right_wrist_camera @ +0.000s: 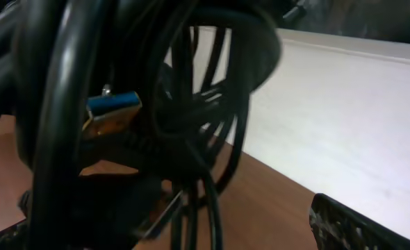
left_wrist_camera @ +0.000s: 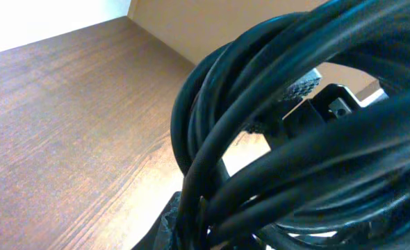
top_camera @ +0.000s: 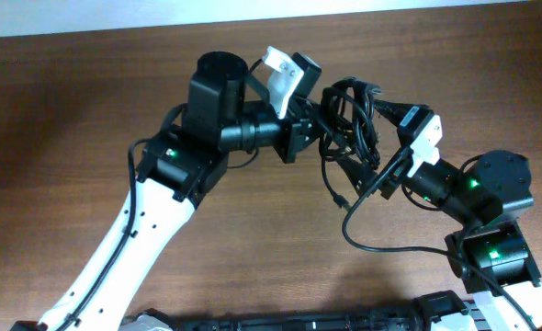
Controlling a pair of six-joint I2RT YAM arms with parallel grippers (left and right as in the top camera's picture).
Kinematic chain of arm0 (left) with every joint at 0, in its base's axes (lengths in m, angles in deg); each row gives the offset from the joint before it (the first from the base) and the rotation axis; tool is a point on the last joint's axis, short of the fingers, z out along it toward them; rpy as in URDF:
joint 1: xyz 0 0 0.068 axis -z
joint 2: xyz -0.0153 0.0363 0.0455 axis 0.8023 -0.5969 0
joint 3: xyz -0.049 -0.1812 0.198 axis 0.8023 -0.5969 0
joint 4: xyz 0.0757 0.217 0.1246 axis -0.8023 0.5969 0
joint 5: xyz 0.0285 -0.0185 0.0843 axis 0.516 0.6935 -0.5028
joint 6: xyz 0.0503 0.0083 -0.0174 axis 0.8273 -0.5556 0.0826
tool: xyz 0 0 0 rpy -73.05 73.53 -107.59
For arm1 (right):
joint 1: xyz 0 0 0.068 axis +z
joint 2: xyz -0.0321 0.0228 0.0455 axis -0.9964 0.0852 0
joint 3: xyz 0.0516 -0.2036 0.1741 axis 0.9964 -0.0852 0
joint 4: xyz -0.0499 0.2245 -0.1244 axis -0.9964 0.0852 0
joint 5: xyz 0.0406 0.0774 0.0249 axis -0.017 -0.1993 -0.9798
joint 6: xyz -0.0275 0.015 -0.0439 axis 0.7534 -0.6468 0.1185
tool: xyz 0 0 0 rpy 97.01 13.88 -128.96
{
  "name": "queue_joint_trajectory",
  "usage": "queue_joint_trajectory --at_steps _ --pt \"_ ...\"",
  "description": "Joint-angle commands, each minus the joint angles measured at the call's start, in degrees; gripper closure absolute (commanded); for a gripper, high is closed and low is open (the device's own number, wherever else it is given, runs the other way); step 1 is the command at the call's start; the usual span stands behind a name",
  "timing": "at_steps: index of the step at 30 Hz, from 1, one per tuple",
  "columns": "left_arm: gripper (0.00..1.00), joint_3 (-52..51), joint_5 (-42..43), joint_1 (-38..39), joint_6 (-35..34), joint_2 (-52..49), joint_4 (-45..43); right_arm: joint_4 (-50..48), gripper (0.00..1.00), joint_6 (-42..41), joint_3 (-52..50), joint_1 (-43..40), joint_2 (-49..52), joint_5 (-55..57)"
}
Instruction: Untangle cables
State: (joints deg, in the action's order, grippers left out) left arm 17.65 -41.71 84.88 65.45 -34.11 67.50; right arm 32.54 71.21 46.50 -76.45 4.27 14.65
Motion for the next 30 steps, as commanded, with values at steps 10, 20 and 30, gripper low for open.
queue_joint_trajectory --at_steps 10,20,30 --pt "1.0 0.37 -2.19 4.35 0.94 0.96 -4.24 -2.08 0.01 -0.26 0.72 0.28 -0.31 -7.58" --pt "1.0 0.37 -5.73 6.8 0.92 0.92 -8.72 -1.88 0.01 -0.26 0.72 0.28 0.37 -9.29" --pt "1.0 0.37 -5.77 6.84 0.9 0.92 -15.8 -0.13 0.01 -0.24 0.72 0.28 0.66 -9.9"
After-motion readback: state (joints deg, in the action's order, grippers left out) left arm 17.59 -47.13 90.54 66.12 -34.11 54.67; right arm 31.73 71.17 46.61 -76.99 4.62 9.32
